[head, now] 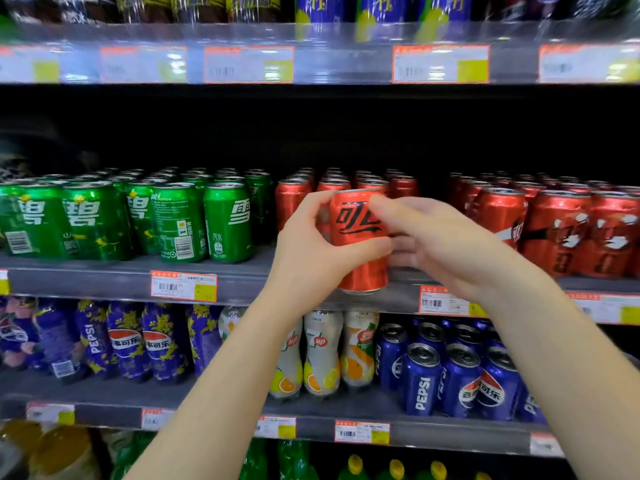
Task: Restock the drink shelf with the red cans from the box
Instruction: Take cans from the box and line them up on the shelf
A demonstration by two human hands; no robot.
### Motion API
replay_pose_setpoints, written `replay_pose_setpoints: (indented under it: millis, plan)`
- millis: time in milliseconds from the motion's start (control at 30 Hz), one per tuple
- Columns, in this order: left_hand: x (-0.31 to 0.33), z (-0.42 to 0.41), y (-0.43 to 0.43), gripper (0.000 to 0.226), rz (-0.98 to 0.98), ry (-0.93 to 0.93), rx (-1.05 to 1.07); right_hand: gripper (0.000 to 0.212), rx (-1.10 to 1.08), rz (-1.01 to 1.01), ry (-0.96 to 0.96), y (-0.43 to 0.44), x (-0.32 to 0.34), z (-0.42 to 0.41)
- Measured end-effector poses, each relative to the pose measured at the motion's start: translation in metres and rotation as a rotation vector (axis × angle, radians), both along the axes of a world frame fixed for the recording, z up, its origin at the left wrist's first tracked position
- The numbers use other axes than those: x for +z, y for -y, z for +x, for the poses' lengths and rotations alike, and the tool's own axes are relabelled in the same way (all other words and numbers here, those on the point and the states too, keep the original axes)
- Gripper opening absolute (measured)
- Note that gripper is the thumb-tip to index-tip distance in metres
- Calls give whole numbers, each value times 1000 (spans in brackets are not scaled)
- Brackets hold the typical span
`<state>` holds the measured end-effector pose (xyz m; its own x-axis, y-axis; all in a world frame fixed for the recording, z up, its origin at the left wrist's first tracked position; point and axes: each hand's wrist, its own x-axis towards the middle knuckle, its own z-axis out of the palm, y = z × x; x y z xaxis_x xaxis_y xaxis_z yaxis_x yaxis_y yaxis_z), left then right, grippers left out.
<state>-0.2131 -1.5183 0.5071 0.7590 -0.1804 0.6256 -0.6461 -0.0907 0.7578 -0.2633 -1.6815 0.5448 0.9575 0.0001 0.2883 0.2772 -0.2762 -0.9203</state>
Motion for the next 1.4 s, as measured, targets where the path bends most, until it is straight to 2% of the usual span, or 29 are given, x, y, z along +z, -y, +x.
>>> replay_pose_setpoints:
  millis: [100,233,333,433,533,733,867,933,1400]
  plan:
    - [3,2,15,71,35,50,5,40,-132,-20,130,-2,-9,0]
    - [9,6,19,97,216,125,7,46,-230,86,195,17,-4,12]
    - [12,16,9,87,391,245,180,68,-314,46,231,31,-5,25]
    - [13,23,3,77,587,342,331,67,-385,18,211,39,-11,43]
    - [11,24,1,72,688,383,417,71,-466,-3,178,49,-19,63]
    - [4,30,-3,66,708,361,433,79,-543,-69,178,62,-29,86]
    - [-1,29,0,64,680,354,413,59,-622,-195,152,67,-23,94]
    - [-4,29,0,63,667,361,391,56,-644,-226,134,69,-19,98]
    - [-15,11,-7,62,712,366,380,78,-730,-333,-15,56,-15,91]
